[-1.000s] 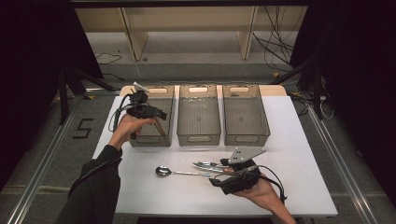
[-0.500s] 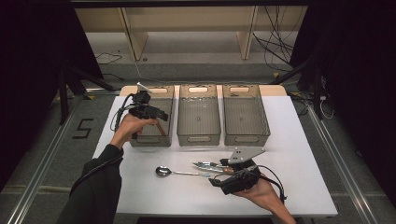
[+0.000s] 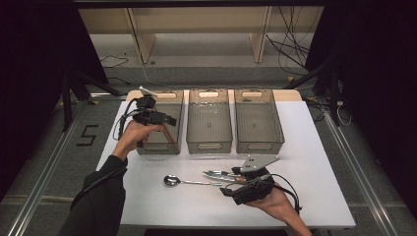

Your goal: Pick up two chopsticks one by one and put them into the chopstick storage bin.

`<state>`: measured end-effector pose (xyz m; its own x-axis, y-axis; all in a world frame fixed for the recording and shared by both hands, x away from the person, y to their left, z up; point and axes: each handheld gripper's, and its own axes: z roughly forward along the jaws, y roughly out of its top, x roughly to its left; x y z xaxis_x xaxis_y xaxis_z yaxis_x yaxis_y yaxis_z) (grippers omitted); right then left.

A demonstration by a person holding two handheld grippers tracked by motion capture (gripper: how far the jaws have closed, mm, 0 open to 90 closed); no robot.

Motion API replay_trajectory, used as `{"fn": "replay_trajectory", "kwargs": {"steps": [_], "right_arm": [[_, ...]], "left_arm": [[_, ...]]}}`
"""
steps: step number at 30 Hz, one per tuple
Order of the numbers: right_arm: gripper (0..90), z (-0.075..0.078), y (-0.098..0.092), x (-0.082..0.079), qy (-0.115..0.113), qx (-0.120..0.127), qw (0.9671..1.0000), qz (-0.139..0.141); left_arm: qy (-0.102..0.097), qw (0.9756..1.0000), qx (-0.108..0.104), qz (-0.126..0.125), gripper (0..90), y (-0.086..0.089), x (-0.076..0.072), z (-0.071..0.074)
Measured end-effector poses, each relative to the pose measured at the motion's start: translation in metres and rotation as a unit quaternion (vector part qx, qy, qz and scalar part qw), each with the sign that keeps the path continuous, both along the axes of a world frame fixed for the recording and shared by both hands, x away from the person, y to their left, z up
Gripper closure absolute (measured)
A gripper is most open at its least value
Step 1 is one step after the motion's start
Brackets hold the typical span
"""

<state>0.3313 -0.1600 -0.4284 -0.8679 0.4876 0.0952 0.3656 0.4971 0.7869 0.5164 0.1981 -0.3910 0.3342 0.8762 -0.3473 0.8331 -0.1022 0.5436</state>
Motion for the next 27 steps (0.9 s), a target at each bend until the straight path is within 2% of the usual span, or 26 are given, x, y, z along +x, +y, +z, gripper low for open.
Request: {"fn": "replay_trajectory", "kwargs": {"steps": [5, 9, 13, 17, 23, 27], "right_arm": [[22.7, 0.0, 0.0, 0.0, 0.0, -0.001, 1.0, 0.0], [22.8, 0.001, 0.001, 0.0, -0.002, -0.003, 1.0, 0.001], [22.9, 0.002, 0.003, 0.001, -0.002, -0.005, 1.0, 0.002], [22.9, 0.003, 0.006, 0.002, -0.003, -0.009, 0.9999, 0.006], [23.0, 0.003, 0.011, 0.006, 0.003, -0.023, 0.9997, 0.011], [23.4, 0.003, 0.017, 0.011, 0.01, -0.04, 0.999, 0.018]], "left_arm": [[-0.021, 0.9996, -0.019, -0.006, 10.7, 0.004, -0.014, 0.007], [-0.041, 0.999, -0.019, -0.005, 10.8, 0.006, -0.027, 0.01], [-0.057, 0.9978, -0.032, -0.01, 11.1, 0.008, -0.041, 0.012], [-0.069, 0.9971, -0.029, -0.012, 11.3, 0.008, -0.056, 0.011], [-0.093, 0.9942, -0.051, -0.019, 11.9, 0.012, -0.08, 0.007], [-0.104, 0.9927, -0.056, -0.025, 12.1, 0.013, -0.094, 0.002]]}}
